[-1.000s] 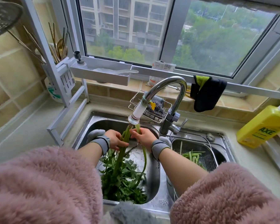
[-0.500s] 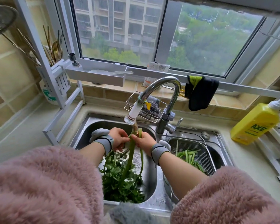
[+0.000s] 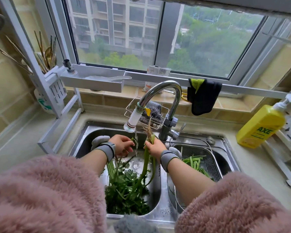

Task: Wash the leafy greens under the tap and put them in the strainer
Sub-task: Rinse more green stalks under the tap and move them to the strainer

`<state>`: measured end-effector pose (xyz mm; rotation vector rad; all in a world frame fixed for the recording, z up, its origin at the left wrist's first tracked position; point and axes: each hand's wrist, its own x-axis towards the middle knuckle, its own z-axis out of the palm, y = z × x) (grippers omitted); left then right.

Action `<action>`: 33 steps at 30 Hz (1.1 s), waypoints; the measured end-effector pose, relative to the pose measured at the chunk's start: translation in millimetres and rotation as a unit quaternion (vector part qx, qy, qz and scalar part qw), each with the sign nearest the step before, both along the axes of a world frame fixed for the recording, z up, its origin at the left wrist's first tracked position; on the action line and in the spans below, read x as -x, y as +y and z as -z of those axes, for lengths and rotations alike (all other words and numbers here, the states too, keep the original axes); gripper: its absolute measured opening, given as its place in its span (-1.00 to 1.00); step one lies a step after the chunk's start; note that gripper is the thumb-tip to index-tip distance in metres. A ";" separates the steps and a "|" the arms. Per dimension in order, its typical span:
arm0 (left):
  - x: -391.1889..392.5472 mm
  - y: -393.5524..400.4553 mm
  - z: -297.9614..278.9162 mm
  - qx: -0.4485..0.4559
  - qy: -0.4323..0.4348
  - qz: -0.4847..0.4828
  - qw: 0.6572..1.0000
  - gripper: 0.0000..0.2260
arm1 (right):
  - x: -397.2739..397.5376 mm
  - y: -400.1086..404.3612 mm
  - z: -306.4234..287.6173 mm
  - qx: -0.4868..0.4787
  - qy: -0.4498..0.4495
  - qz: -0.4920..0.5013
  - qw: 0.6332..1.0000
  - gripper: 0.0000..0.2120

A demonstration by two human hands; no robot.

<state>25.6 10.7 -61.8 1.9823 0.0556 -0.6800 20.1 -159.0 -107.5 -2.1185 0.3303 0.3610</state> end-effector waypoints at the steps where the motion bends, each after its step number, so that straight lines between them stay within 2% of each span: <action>1: -0.1 -2.9 0.4 0.014 -0.006 -0.005 1.000 -0.88 | -1.3 1.3 2.0 -0.001 -0.001 0.006 1.000 -0.81; 6: -5.8 -14.6 4.2 0.104 -0.021 -0.076 0.992 -0.91 | -4.9 -0.9 6.9 -0.012 0.009 0.018 1.000 -0.77; 10: -10.1 -23.2 4.5 0.175 0.000 -0.144 0.974 -0.88 | -7.1 -1.4 8.0 -0.020 0.011 0.013 1.000 -0.77; 16: -17.2 -31.3 6.5 0.219 -0.004 -0.206 0.954 -0.88 | -12.2 -2.2 7.0 -0.025 0.010 0.008 1.000 -0.76; 18: -19.1 -29.8 6.4 0.241 0.002 -0.228 0.943 -0.94 | -13.0 -3.1 6.5 -0.025 0.009 0.007 1.000 -0.75; 19: -19.4 -29.1 6.4 0.242 0.002 -0.231 0.942 -0.98 | -13.6 -3.0 6.4 -0.026 0.009 0.008 1.000 -0.75; 24: -23.7 -25.8 17.1 0.167 -0.017 -0.181 0.969 -0.88 | -13.9 -2.0 6.5 -0.045 0.004 0.021 0.999 -0.75; 28: -24.7 -29.2 17.8 0.174 -0.002 -0.191 0.966 -0.84 | -11.7 -2.0 3.9 -0.062 0.004 0.034 0.997 -0.75; 33: -24.1 -28.0 19.7 0.127 -0.006 -0.171 0.977 -0.67 | -8.8 -1.8 -0.6 -0.095 0.009 0.049 0.994 -0.83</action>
